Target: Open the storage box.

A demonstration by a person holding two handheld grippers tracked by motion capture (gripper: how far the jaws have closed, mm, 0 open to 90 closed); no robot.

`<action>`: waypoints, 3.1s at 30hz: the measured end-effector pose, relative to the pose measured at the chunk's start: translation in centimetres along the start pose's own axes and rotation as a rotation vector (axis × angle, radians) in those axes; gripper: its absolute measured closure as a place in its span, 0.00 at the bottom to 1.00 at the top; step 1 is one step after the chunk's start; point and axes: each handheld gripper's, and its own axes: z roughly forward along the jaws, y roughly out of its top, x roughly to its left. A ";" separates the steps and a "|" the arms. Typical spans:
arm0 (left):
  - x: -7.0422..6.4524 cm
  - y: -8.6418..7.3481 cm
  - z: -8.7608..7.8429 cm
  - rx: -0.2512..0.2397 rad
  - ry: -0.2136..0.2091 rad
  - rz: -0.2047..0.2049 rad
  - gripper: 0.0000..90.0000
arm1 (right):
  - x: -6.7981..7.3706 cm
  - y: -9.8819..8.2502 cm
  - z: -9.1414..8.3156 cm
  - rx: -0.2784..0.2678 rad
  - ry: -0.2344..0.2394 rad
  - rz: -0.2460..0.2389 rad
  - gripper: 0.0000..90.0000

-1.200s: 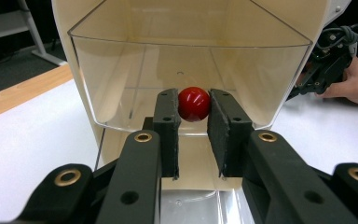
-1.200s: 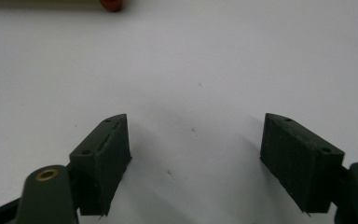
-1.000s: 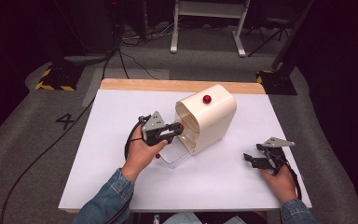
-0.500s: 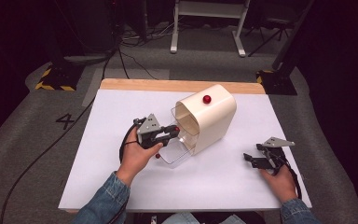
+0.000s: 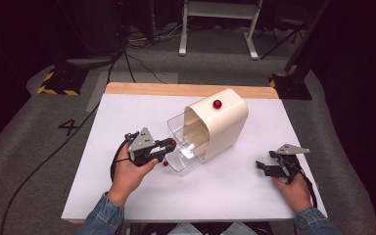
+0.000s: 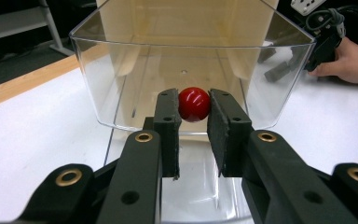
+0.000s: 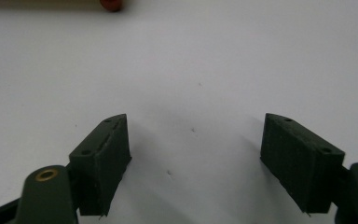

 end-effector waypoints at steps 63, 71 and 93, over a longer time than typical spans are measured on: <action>3.8 -7.7 -9.7 0.329 0.185 -0.085 0.29 | -0.1 0.0 0.0 0.002 0.004 0.003 0.27; 5.1 -9.9 -9.8 0.405 0.198 -0.126 0.29 | -0.1 0.0 0.0 0.002 0.004 0.003 0.27; 5.2 -11.9 -9.0 0.446 0.210 -0.135 0.16 | -0.1 0.0 0.0 0.002 0.004 0.004 0.27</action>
